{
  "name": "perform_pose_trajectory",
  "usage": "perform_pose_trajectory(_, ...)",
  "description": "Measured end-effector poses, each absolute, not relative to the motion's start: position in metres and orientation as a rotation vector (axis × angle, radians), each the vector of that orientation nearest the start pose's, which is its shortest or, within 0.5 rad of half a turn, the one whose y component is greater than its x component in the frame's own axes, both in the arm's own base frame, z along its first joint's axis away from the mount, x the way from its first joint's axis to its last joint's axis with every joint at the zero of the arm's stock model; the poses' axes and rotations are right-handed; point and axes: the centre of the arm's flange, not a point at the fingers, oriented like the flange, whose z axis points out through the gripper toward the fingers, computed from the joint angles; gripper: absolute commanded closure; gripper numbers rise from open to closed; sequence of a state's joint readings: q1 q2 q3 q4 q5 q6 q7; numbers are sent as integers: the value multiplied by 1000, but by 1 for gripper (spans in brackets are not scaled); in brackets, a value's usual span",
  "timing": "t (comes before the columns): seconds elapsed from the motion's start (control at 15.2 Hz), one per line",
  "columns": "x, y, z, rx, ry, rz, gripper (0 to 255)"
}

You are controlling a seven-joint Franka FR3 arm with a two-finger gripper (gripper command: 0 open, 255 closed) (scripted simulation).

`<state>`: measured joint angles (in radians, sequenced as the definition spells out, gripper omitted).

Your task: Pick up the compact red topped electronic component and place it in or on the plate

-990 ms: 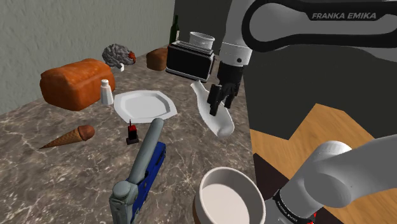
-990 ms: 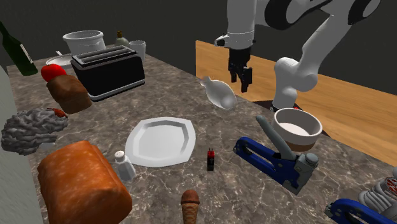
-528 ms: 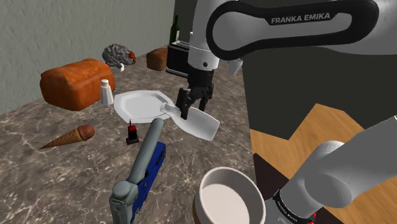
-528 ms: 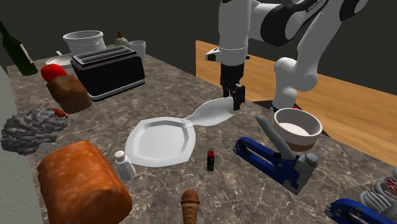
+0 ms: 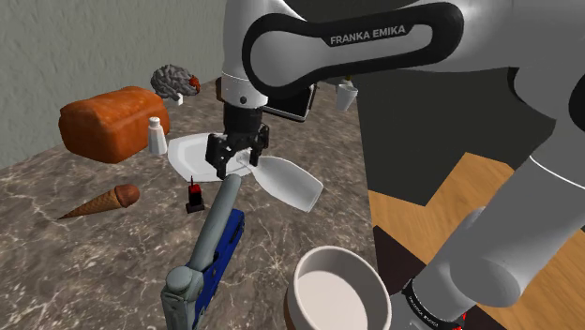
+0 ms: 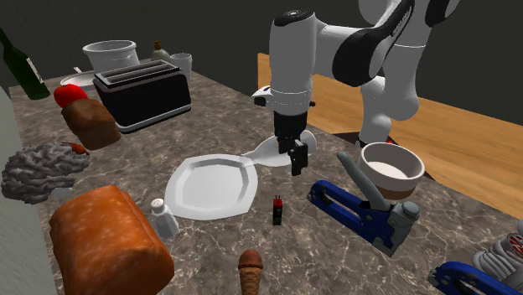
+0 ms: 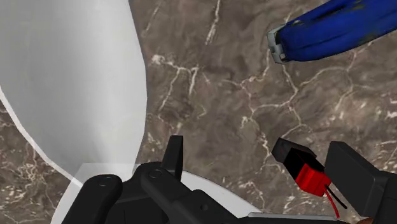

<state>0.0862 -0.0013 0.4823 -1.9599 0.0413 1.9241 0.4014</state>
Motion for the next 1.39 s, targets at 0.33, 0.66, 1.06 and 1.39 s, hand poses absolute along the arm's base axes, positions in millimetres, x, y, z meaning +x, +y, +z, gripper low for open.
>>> perform_pose_trajectory(0.33, 495, 351, 453, -3119, -246, 45, 0)
perform_pose_trajectory(0.66, 516, 382, 436, -3122, -250, 27, 0)
perform_pose_trajectory(1.06, 517, 384, 405, -3122, -250, 26, 0)
perform_pose_trajectory(1.39, 517, 384, 402, -3122, -250, 25, 0)
